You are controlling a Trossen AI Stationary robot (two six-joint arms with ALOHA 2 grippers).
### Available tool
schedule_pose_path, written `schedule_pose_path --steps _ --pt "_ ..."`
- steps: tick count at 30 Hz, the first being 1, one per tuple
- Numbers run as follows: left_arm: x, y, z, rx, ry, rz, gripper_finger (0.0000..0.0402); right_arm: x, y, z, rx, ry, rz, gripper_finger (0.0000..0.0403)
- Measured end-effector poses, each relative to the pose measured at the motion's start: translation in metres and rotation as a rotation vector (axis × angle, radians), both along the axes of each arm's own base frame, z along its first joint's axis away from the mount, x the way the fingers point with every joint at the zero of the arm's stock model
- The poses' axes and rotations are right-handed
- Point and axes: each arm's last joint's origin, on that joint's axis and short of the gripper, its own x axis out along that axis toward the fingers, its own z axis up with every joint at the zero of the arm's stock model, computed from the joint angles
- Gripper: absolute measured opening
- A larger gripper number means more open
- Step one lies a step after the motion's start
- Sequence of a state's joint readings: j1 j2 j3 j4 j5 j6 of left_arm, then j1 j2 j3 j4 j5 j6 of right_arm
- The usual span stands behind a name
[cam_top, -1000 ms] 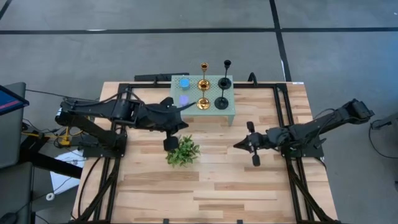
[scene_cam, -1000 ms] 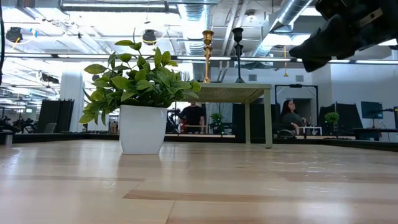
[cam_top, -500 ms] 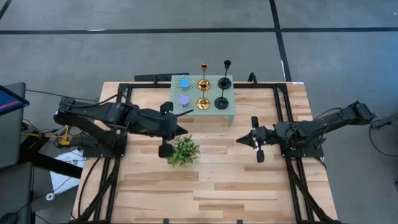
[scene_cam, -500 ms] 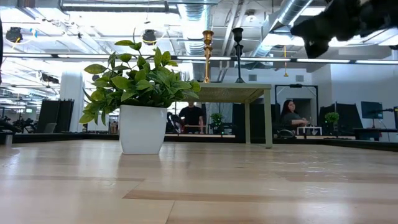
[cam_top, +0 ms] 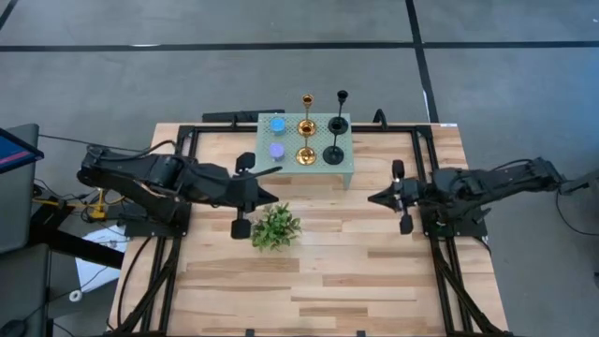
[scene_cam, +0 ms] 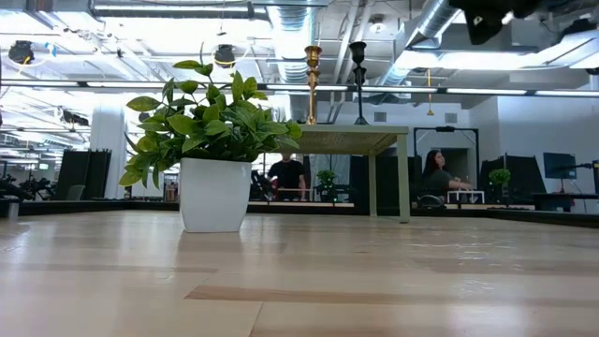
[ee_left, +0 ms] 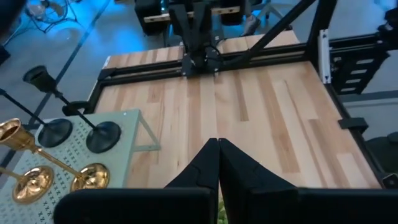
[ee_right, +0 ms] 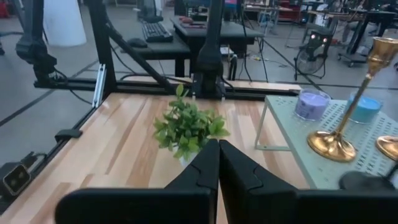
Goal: Pick & Place candle stick holders
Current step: Return to Home Position
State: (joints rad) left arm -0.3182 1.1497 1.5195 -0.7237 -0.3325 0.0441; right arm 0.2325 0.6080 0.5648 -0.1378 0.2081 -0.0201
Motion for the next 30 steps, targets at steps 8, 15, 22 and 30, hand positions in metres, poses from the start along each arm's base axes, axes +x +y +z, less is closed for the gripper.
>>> schedule_pose_path --steps 8,15,22,30 --pt "-0.022 -0.008 -0.008 -0.027 -0.020 -0.063 0.0003 -0.030 -0.007 0.006 0.021 -0.046 -0.003 0.0000" --pt "-0.030 -0.012 -0.021 -0.036 -0.040 -0.099 0.0003 -0.055 -0.013 0.013 0.040 -0.127 -0.003 0.0000" --pt "-0.035 -0.010 -0.023 -0.042 -0.060 -0.091 0.0003 -0.074 -0.018 -0.001 0.076 -0.167 -0.010 0.0000" --pt "-0.034 -0.010 -0.024 -0.039 -0.060 -0.083 0.0004 -0.096 -0.024 -0.016 0.136 -0.239 -0.045 0.0000"
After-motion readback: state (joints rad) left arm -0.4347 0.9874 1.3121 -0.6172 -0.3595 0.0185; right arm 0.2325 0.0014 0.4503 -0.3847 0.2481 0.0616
